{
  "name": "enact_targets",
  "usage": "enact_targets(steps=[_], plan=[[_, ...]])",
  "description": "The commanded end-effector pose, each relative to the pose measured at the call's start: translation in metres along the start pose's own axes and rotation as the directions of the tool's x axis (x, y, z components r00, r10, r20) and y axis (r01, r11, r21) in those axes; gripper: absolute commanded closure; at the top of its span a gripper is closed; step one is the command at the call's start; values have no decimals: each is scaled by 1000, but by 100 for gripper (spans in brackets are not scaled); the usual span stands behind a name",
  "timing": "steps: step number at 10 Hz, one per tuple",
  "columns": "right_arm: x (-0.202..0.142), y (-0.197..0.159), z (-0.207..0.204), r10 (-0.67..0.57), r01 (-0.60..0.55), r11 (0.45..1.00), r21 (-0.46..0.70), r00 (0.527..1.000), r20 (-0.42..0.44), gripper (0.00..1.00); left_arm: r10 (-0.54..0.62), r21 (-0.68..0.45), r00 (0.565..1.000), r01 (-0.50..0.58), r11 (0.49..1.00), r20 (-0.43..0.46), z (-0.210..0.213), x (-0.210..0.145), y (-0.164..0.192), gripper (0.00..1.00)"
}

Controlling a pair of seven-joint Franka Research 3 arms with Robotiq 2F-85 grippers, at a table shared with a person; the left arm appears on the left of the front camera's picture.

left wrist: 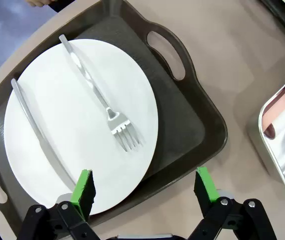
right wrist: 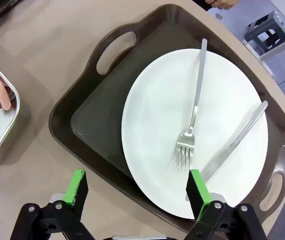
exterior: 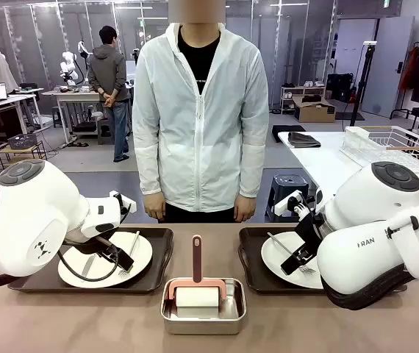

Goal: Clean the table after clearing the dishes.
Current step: When the left (or right) Handle tray is removed, use the left hand (or right hand) to clean the left (or right) side of the table with the Lint Roller.

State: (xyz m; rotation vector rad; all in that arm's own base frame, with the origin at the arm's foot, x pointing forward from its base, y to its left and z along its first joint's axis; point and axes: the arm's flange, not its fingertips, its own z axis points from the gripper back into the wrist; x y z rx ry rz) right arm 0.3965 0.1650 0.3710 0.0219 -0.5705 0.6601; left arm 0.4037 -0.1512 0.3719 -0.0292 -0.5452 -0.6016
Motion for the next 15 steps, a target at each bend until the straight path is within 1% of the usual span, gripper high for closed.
enact_targets(steps=[1,15], plan=[[0,0,0,0,0,1000,0,1000,0,0,-1,0,1000,1,1000,0,0,0,0,0],[0,0,0,0,0,1000,0,1000,0,0,-1,0,1000,1,1000,0,0,0,0,0]])
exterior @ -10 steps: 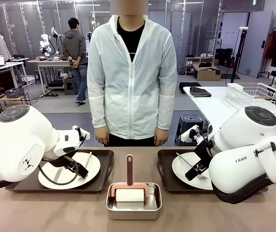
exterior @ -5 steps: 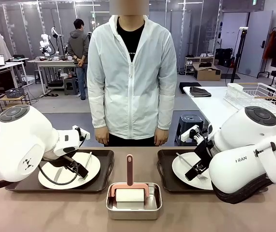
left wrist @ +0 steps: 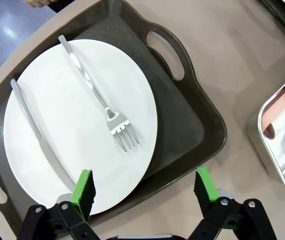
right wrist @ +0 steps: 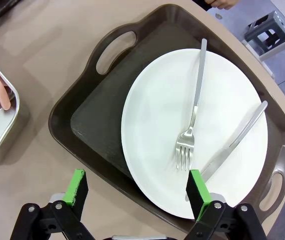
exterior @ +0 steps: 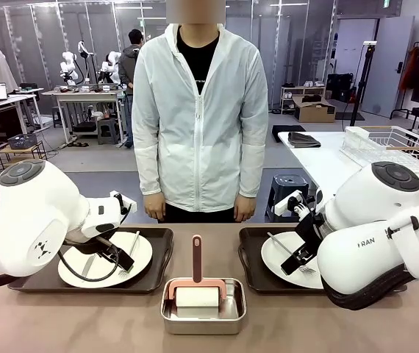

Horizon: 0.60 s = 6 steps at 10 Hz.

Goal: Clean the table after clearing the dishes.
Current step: When the left (or right) Handle tray is removed, use the left hand (or right hand) to clean the left (or right) side of the table with the Lint Roller.

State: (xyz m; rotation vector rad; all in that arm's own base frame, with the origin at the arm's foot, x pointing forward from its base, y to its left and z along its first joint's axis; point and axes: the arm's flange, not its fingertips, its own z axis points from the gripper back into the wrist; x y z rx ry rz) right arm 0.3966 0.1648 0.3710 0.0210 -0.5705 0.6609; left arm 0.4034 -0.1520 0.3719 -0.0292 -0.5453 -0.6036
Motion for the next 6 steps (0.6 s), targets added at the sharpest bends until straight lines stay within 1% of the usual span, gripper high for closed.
enact_targets(steps=[1,2,3,5,6], plan=[[0,0,0,0,0,1000,0,1000,0,0,0,0,1000,0,1000,0,0,0,0,0],[9,-10,5,-2,2,1000,0,1000,14,0,-30,-26,1000,30,999,1,9,13,6,0],[18,-22,11,-4,3,999,38,1000,23,0,-35,-25,999,35,999,-9,16,23,14,0],[39,-45,23,-38,31,988,150,998,44,0,-18,-91,1000,17,996,-3,35,41,32,0],[47,-56,30,-64,50,971,236,997,51,0,-21,-167,1000,23,986,9,44,45,42,0]])
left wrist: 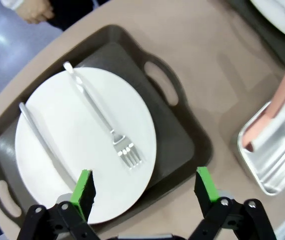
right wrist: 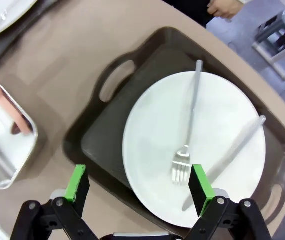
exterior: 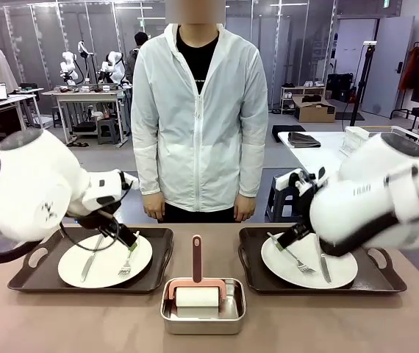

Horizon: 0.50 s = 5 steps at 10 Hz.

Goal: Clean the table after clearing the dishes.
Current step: When the left (or right) Handle tray is removed, use the left hand (or right hand) to clean the left (or right) side of the table with the Lint Roller.

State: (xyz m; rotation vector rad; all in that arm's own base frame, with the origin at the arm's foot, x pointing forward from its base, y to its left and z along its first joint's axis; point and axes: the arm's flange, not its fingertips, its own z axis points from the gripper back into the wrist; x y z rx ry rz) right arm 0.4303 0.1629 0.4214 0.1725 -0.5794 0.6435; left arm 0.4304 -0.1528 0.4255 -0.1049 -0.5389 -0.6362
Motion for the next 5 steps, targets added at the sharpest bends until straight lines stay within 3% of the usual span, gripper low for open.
enact_targets(steps=[1,2,5], plan=[[10,-38,13,-37,36,975,219,999,3,0,-3,-227,1000,5,974,8,25,3,34,0],[14,-52,16,-86,78,938,338,996,7,0,-12,-337,1000,12,941,4,36,3,50,0],[2,-89,10,-209,145,755,639,978,25,0,103,-706,991,-10,708,89,61,-29,117,0]])
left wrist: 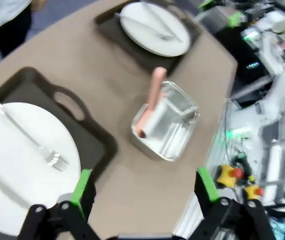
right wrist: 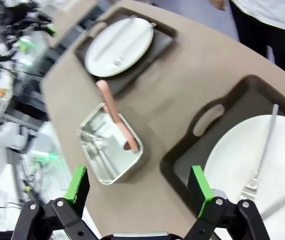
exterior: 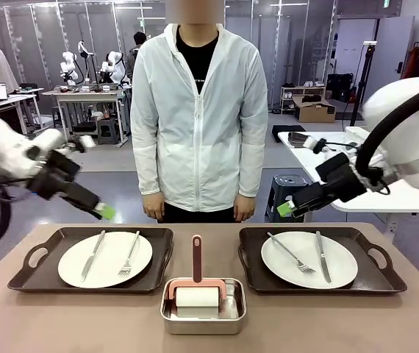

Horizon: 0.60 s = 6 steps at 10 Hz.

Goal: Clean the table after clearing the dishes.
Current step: When the left (or right) Handle tray is removed, use the left hand (or right hand) to clean the left (or right) side of the table with the Lint Roller.

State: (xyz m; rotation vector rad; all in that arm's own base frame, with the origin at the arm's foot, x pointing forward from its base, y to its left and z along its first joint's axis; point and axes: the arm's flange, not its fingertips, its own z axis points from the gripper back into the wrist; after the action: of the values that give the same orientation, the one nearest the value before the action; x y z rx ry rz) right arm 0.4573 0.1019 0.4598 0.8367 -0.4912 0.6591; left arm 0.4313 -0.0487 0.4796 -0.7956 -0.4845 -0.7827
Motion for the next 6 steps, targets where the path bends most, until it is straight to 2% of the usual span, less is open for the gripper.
enact_targets(steps=[1,2,3,6], plan=[[-10,-46,-5,-113,112,986,126,994,5,0,132,-209,990,-120,971,42,23,-9,44,0],[-22,-58,4,-158,145,964,223,987,41,0,214,-265,972,-183,947,93,43,-22,57,0],[-37,-74,12,-229,207,944,257,972,56,0,303,-317,940,-243,917,156,64,-40,72,0],[-92,-125,46,-460,387,847,364,877,137,0,452,-355,855,-352,866,255,114,-95,102,0]])
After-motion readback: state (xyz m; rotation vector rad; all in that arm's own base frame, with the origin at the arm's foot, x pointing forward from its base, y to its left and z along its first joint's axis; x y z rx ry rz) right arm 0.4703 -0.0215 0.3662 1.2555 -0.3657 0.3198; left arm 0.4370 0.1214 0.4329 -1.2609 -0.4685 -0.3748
